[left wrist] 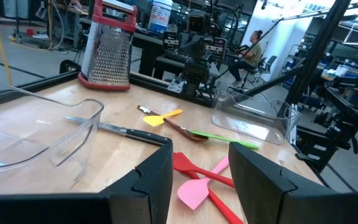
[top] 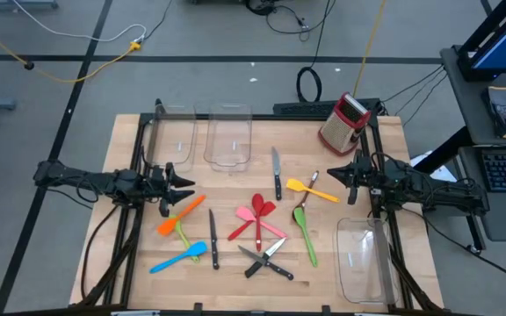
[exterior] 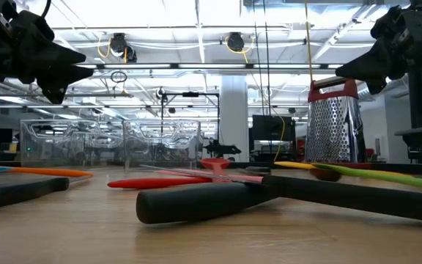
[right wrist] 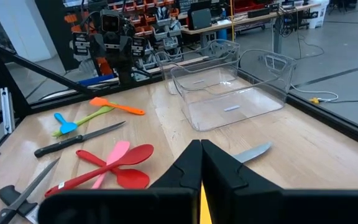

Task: Pick & Place Kitchen Items
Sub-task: Put the orange spatula into the bottom transparent bin

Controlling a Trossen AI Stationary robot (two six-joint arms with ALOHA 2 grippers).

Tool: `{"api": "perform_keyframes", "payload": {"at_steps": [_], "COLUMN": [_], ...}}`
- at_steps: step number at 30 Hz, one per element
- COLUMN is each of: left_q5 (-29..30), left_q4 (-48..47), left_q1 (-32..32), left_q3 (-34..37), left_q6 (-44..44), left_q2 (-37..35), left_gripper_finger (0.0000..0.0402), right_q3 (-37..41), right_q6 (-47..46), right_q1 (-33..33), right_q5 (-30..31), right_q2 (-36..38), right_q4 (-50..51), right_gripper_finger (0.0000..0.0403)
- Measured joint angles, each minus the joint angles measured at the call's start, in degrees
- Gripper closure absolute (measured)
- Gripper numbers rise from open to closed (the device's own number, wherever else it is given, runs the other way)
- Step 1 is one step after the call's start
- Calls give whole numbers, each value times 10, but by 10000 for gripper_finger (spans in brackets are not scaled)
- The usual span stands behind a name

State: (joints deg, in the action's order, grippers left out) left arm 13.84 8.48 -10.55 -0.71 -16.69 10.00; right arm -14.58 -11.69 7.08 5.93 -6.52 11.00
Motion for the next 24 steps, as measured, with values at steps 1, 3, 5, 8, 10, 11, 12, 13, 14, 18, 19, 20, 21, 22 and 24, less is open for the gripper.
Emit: {"api": "perform_keyframes", "payload": {"at_steps": [1,3,5,8,10,11,12,13,14,18,19,20,21,22,24], "left_q5": [13,37,46,45,37,30,21,8,-3,-11,-9,-8,-7,-4,9], "left_q4": [4,17,34,64,81,90,96,99,100,108,104,93,83,67,18], "left_q1": [0,0,0,0,0,0,0,0,0,0,0,0,0,0,0], "left_q3": [0,0,0,0,0,0,0,0,0,0,-1,-6,-14,-25,-56], "left_q6": [0,0,0,-17,-39,-47,-51,-54,-54,-80,-94,-107,-117,-126,-128], "left_q2": [0,0,0,0,0,0,0,0,0,4,7,11,19,28,52], "left_gripper_finger": [240,240,240,240,240,240,240,240,240,240,240,240,240,240,240], "right_q3": [0,0,0,0,0,0,0,0,0,0,0,0,0,0,0], "right_q6": [0,2,3,4,4,4,4,4,4,4,4,4,4,4,4], "right_q1": [0,0,0,0,0,0,0,0,0,0,0,0,0,0,0], "right_q5": [0,0,0,0,0,0,1,2,2,2,2,2,2,2,3], "right_q2": [0,0,0,0,0,0,0,0,0,0,0,0,0,0,0], "right_q4": [0,0,0,5,7,7,7,7,7,7,7,6,6,6,5], "right_gripper_finger": [403,403,403,403,403,403,403,403,403,403,403,403,403,403,403]}}
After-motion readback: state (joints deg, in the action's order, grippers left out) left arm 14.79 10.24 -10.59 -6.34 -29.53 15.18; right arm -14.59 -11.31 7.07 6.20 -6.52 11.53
